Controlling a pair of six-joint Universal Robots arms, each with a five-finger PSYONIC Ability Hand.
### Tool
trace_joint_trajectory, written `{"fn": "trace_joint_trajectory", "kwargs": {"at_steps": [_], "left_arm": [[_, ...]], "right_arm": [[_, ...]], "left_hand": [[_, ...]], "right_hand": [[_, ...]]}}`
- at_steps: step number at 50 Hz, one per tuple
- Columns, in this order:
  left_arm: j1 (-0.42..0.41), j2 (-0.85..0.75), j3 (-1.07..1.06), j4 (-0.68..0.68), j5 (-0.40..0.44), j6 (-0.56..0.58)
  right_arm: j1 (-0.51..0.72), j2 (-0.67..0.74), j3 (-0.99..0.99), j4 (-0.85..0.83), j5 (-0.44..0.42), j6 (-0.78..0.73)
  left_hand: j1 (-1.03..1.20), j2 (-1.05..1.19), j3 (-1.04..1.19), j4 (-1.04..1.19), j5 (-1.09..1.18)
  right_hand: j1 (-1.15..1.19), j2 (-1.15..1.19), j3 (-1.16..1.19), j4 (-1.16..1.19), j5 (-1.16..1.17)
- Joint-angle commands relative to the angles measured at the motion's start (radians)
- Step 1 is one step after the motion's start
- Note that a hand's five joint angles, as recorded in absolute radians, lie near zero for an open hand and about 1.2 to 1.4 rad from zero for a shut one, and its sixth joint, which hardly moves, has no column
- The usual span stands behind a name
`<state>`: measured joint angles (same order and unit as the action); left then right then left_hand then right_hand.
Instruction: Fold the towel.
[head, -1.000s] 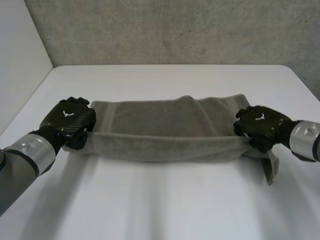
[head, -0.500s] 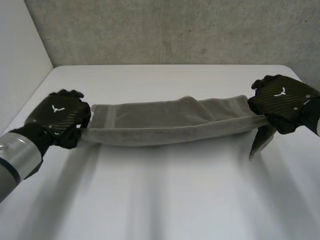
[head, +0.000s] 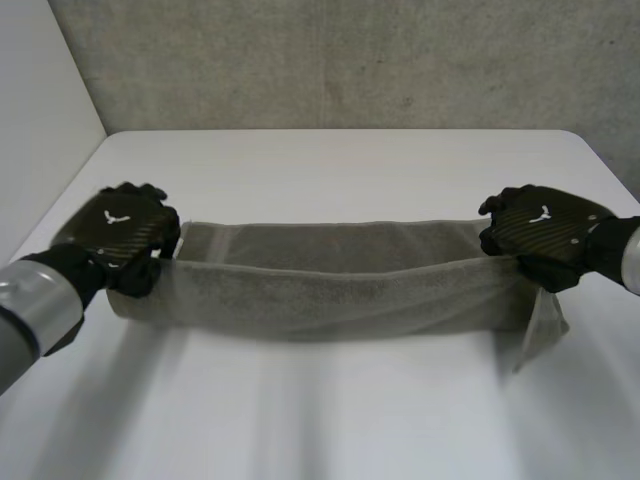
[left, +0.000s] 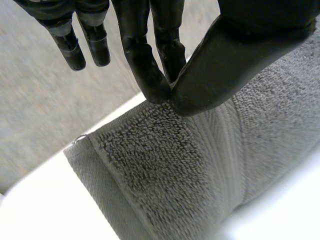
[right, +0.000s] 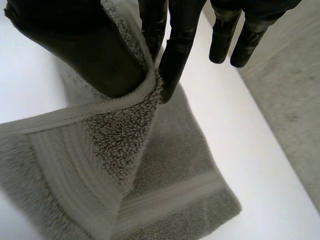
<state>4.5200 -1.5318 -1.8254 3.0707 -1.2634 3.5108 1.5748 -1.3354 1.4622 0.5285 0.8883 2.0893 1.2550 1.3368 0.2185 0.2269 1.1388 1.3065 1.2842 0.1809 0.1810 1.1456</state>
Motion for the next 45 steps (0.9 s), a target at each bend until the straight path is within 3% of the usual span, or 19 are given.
{"fn": "trace_joint_trajectory", "kwargs": {"at_steps": [1, 7, 15, 23, 45], "left_arm": [[-0.015, -0.241, 0.135, 0.035, -0.008, 0.005], [-0.025, -0.414, 0.268, 0.134, -0.040, 0.004], [-0.088, -0.622, 0.455, 0.148, -0.125, 0.007], [-0.107, -0.763, 0.578, 0.177, -0.131, 0.008], [-0.111, -0.857, 0.673, 0.278, -0.137, 0.007]], "right_arm": [[0.045, 0.213, -0.172, 0.011, 0.020, -0.014], [0.089, 0.353, -0.337, -0.007, 0.058, -0.006], [0.128, 0.512, -0.468, -0.130, 0.066, -0.005], [0.139, 0.641, -0.559, -0.252, 0.072, -0.005], [0.137, 0.808, -0.749, -0.351, 0.075, 0.025]], "left_hand": [[0.141, 0.059, -0.044, -0.052, 0.083], [0.141, 0.059, -0.044, -0.052, 0.083], [0.141, 0.059, -0.044, -0.052, 0.083], [0.141, 0.059, -0.044, -0.052, 0.083], [0.141, 0.059, -0.044, -0.052, 0.083]], "right_hand": [[0.090, 0.112, -0.006, -0.006, 0.076], [0.090, 0.112, -0.006, -0.006, 0.076], [0.090, 0.112, -0.006, -0.006, 0.076], [0.090, 0.112, -0.006, -0.006, 0.076], [0.090, 0.112, -0.006, -0.006, 0.076]]}}
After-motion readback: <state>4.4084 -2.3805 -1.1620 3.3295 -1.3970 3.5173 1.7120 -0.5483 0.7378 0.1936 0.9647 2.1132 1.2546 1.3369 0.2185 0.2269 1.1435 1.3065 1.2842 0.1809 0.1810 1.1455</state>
